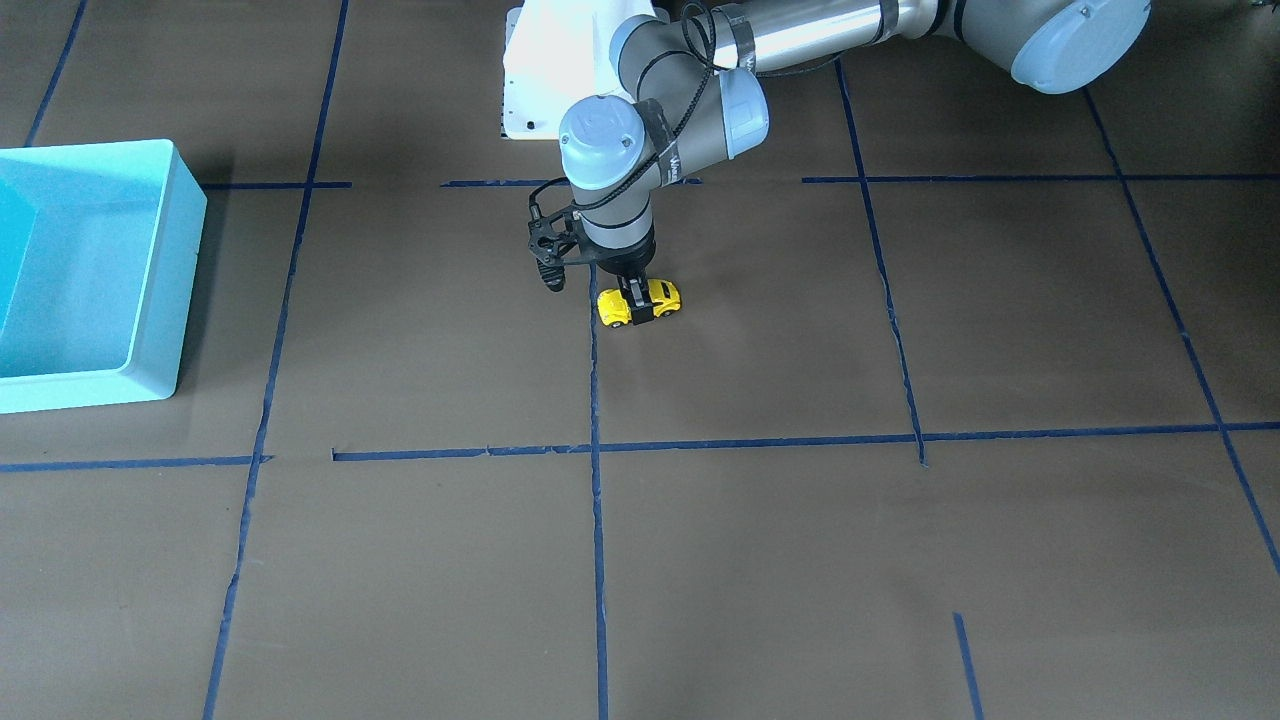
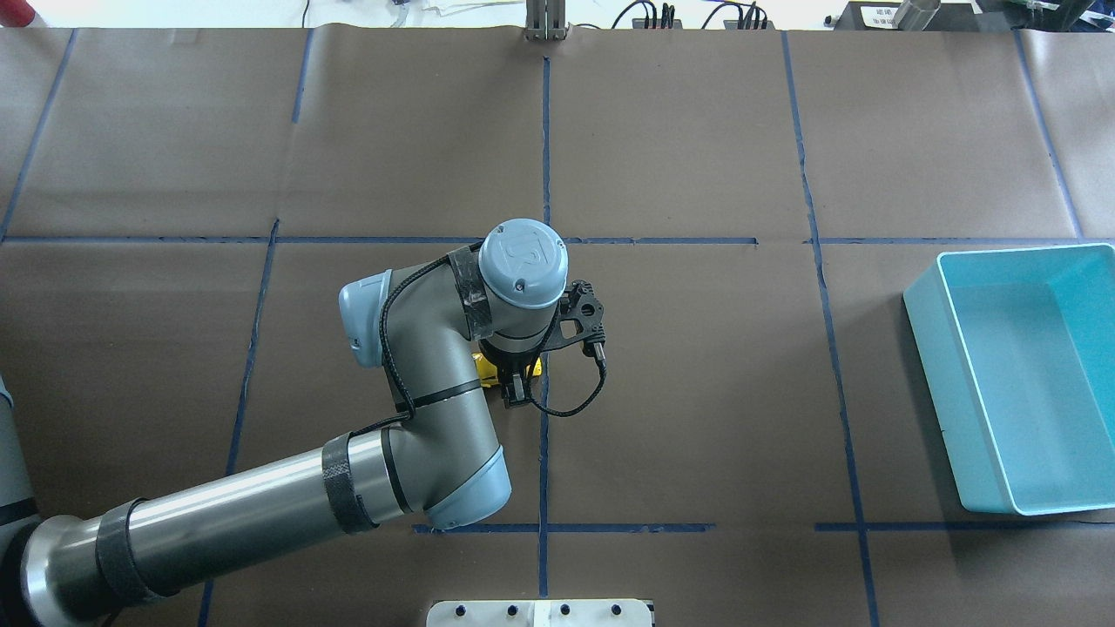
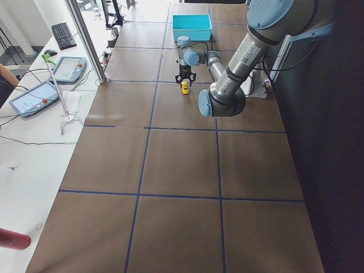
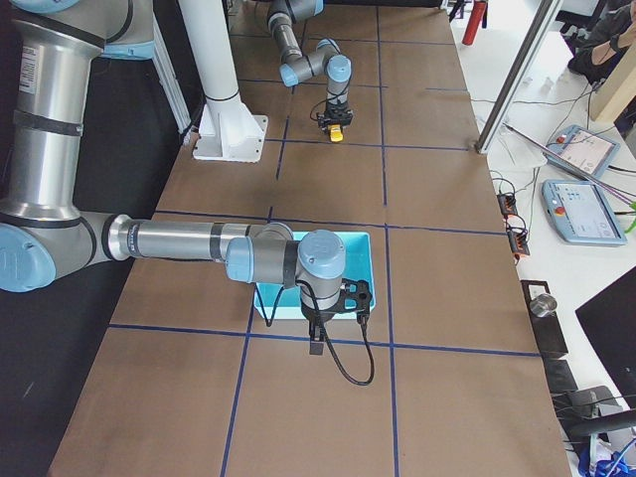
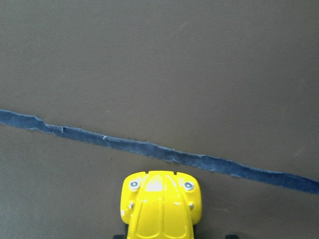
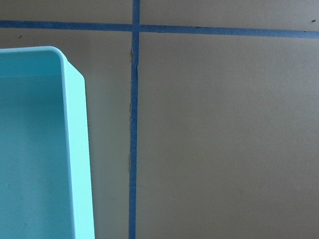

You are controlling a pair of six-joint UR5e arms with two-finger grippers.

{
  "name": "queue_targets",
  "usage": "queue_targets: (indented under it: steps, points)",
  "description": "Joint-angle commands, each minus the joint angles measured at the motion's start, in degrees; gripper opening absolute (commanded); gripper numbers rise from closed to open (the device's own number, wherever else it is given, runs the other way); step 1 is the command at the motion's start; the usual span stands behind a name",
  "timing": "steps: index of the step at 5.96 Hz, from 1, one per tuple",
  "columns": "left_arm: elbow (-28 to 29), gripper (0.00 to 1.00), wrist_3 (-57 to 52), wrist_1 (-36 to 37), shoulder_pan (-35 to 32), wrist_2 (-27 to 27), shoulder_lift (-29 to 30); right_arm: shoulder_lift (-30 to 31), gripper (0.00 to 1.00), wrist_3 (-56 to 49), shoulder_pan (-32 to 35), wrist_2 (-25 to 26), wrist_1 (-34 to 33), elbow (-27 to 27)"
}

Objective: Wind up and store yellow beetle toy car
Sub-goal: 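Slide the held car along the table toward the blue bin with the left gripper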

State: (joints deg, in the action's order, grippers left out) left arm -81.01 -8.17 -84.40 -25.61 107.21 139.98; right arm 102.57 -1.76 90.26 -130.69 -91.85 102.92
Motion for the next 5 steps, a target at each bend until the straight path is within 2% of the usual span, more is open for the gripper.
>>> queue_targets:
  steps: [1, 4, 5]
  points:
    - [0.5, 0.68, 0.0, 0.0, 0.0, -0.1, 0.3, 0.0, 1.00, 0.0, 0.0, 0.0, 0.0, 0.0]
    - [0.5, 0.72, -0.7, 0.0, 0.0, -0.4, 0.4, 0.0, 1.00, 0.0, 0.0, 0.0, 0.0, 0.0]
    - [0.5, 0.64, -1.1, 0.0, 0.0, -0.6, 0.5, 0.0, 1.00, -0.1, 0.0, 0.0, 0.0, -0.1]
